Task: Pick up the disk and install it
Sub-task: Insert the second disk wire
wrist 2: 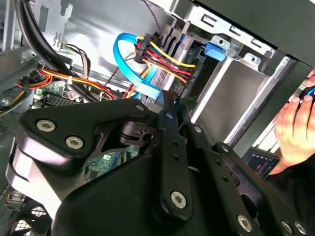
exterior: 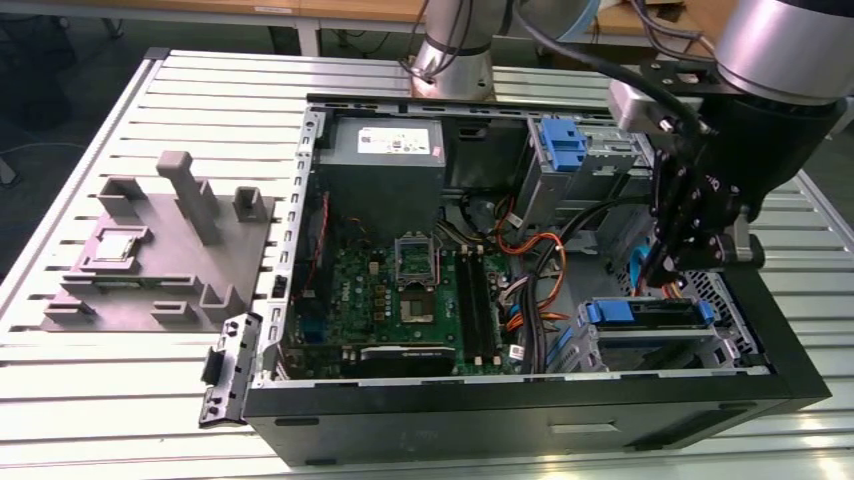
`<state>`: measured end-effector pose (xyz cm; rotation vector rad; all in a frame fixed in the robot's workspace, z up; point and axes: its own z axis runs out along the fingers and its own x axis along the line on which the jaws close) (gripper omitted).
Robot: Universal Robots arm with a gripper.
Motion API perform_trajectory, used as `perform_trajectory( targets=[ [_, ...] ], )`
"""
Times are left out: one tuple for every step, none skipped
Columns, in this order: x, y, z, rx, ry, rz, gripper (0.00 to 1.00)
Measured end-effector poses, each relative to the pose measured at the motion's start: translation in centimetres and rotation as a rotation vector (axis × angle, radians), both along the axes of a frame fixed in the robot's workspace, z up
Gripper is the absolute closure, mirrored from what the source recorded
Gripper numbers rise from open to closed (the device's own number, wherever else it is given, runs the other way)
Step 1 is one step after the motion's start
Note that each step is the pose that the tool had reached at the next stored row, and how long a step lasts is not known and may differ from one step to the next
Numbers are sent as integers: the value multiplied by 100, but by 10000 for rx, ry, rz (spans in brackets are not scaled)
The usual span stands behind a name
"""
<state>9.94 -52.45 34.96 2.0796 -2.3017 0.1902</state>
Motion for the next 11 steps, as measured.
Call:
perform_trajectory(
  targets=[
    [-6, -12, -3, 19, -22, 1, 84],
    [-13, -20, -4, 29, -56, 2, 84],
    [-18, -23, -5, 29, -95, 5, 84],
    [-22, -26, -6, 29, -135, 10, 84],
    [-28, -29, -8, 31, -187, 16, 84],
    [-34, -31, -9, 30, -247, 23, 84],
    [-42, -33, -11, 32, -299, 32, 84],
    [-52, -36, -15, 37, -339, 38, 84],
    [-75, -49, -29, 53, -437, 55, 84],
    [-79, -64, -36, 67, -461, 55, 84],
    [-81, -82, -43, 81, -478, 56, 84]
  ],
)
